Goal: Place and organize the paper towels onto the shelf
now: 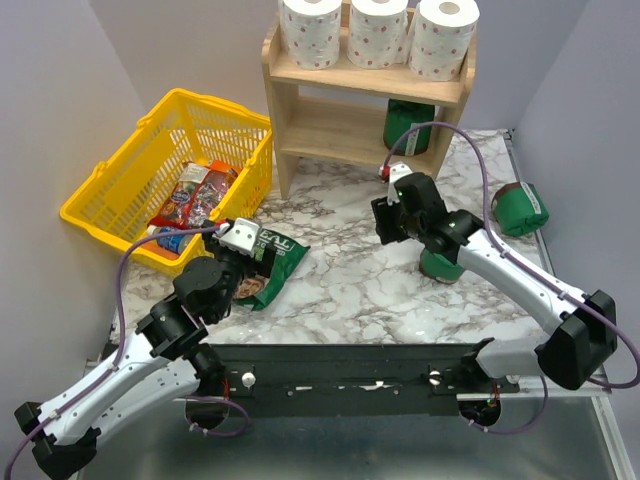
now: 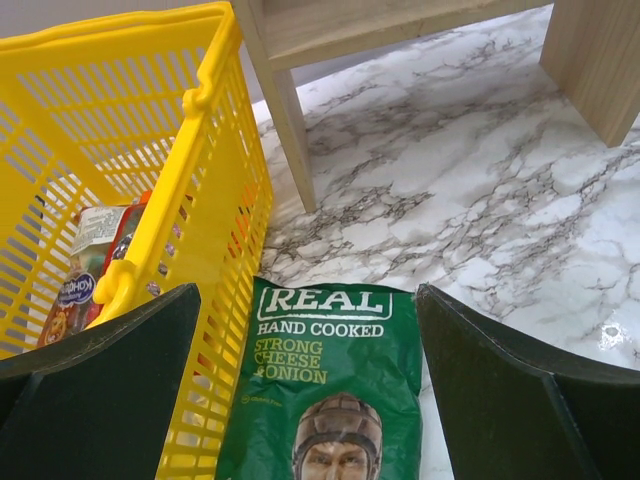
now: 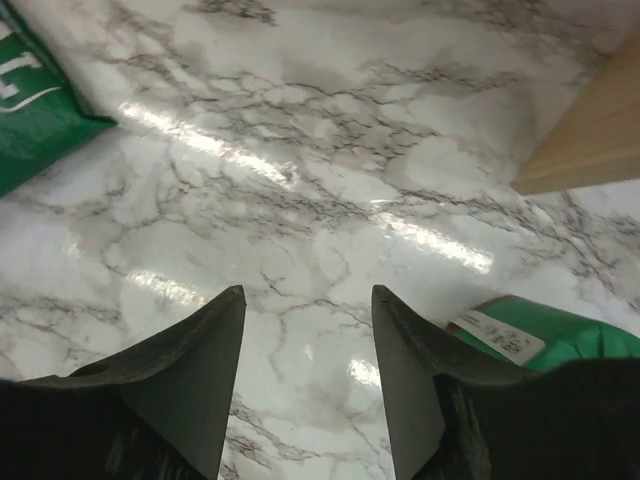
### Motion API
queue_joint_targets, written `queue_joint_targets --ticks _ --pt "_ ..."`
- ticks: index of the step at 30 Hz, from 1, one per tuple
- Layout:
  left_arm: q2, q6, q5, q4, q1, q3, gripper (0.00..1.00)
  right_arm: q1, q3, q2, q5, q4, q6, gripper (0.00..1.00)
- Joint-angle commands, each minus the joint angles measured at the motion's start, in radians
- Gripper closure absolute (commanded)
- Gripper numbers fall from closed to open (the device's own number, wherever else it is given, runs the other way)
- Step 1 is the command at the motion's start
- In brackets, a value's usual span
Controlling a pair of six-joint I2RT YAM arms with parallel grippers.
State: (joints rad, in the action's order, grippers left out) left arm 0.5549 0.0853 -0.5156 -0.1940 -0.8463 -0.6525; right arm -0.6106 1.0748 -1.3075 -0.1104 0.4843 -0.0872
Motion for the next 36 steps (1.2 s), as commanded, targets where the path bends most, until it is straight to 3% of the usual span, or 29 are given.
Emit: queue_joint_targets --ticks 1,3,7,19,36 --pt "-0.026 -0.01 -0.029 -0.002 0.001 -0.015 0.01 -0.003 0.099 -0.022 -0.311 0.158 -0.129 0.33" --pt "-0.027 -0.01 -0.026 -0.001 0.001 -0.015 0.01 -0.002 0.085 -0.012 -0.395 0.186 -0.154 0.27" --pt "-0.029 -0.013 -0.014 -0.004 0.001 -0.018 0.01 0.024 -0.007 0.024 -0.406 0.201 -0.209 0.17" --pt "-0.029 -0.015 -0.015 -0.005 0.001 -0.016 0.01 0.124 -0.075 0.067 -0.41 0.146 -0.195 0.04" --pt "-0.012 -0.013 -0.012 -0.002 0.001 -0.015 0.01 0.17 -0.173 -0.024 -0.353 0.09 -0.283 0.02"
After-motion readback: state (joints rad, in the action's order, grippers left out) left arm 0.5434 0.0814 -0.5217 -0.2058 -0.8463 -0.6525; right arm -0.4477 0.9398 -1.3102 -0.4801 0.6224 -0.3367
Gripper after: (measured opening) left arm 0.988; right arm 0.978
